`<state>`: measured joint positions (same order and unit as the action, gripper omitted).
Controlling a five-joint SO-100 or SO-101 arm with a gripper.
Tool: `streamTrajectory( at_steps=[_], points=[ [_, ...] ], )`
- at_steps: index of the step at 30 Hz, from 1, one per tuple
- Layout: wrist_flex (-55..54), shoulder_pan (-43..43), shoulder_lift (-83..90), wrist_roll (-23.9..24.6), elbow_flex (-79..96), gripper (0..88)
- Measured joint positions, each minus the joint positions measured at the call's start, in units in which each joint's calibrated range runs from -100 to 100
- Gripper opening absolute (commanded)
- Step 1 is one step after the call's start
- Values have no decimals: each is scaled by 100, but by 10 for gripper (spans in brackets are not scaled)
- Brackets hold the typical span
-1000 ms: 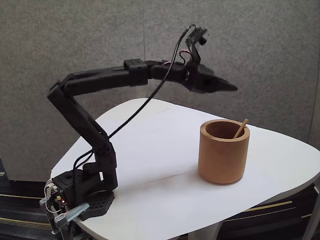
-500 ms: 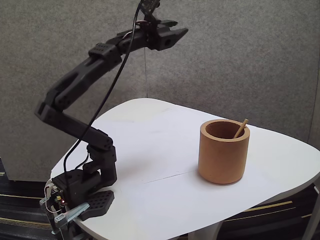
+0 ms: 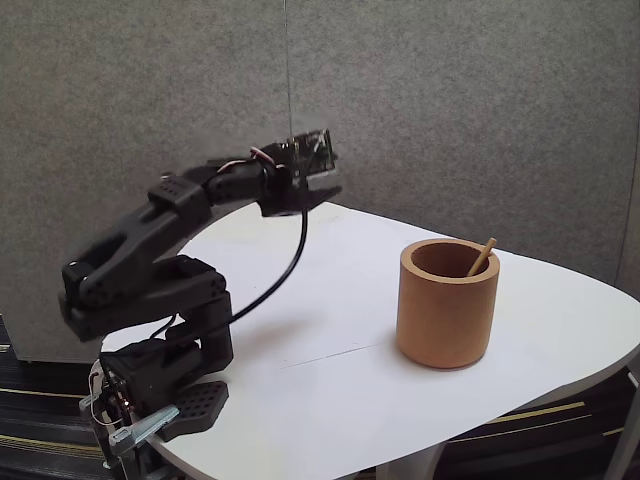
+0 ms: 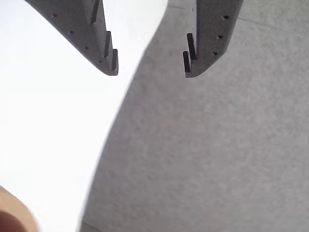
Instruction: Grab the pen and put it in the pen holder.
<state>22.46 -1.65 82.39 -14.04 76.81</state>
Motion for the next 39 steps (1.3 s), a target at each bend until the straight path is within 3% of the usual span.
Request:
streamTrajectory(
  at_steps=[7,11,18,39],
  points=[
    [2932,51,533,1109,542,184],
    [3797,51,559,1617,1029,184],
    [4203,37,567,2012,1652,184],
    [4280,37,576,2032,1823,184]
  ],
)
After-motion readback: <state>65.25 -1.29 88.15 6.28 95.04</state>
